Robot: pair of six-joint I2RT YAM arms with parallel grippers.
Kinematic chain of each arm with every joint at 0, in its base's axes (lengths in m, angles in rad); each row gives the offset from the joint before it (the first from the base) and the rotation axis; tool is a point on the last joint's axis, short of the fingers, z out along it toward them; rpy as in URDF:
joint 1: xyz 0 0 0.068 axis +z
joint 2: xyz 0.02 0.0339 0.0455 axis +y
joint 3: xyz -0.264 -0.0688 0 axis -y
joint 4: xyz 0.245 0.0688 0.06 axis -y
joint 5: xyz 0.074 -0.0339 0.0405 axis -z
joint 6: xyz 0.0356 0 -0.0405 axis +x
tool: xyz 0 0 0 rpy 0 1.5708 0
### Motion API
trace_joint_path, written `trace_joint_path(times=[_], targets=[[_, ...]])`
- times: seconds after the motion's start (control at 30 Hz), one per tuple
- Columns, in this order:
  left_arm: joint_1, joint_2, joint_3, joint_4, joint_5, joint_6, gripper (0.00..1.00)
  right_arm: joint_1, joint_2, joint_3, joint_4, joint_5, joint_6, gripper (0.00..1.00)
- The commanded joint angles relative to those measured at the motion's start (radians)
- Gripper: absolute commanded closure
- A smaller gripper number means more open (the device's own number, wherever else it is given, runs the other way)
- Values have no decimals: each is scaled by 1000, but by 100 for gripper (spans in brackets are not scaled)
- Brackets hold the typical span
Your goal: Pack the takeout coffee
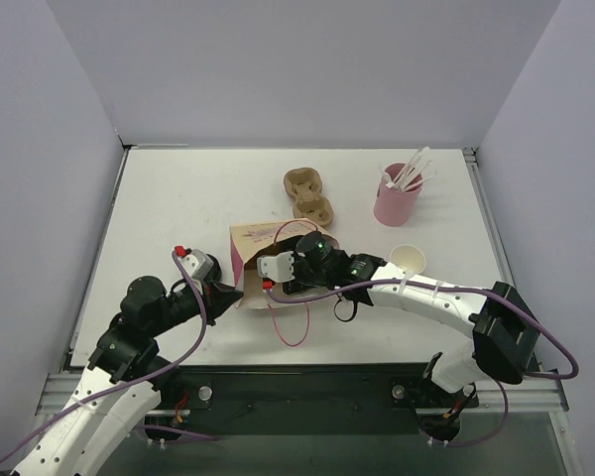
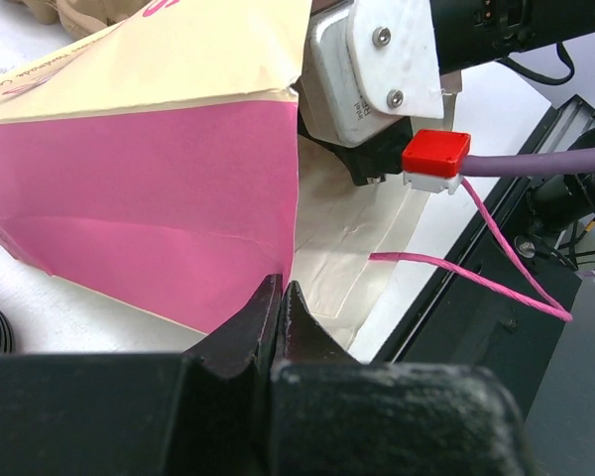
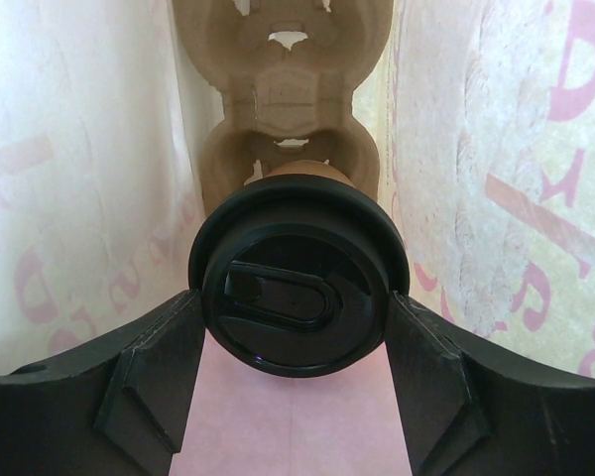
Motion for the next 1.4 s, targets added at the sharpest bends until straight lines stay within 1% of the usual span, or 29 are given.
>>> trace_joint_path(times=[0.0,0.53,0.97,1.37], targets=[[-4,0,7,57,11,-13,100,-9,11,21,41,-21,15,63],[-4,7,4,65,11,-12,100,-7,21,20,39,-43,57,63],[-4,4,2,65,11,-15,100,-4,55,23,84,-46,74,63],[-4,3,6,57,12,-15,100,-25,101,12,141,-63,107,63]])
